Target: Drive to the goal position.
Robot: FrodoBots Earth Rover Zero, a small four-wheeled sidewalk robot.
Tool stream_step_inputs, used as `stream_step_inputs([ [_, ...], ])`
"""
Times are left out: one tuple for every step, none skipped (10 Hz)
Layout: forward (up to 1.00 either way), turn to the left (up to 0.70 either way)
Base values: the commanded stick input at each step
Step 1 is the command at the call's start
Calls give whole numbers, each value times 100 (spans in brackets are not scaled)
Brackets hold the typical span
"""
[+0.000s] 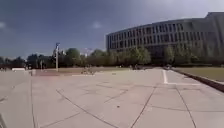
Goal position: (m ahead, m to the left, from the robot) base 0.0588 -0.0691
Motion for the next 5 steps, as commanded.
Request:
stream_step_inputs([
  [70,-1],
  [70,1],
  [70,1],
  [70,1],
  [70,1],
])
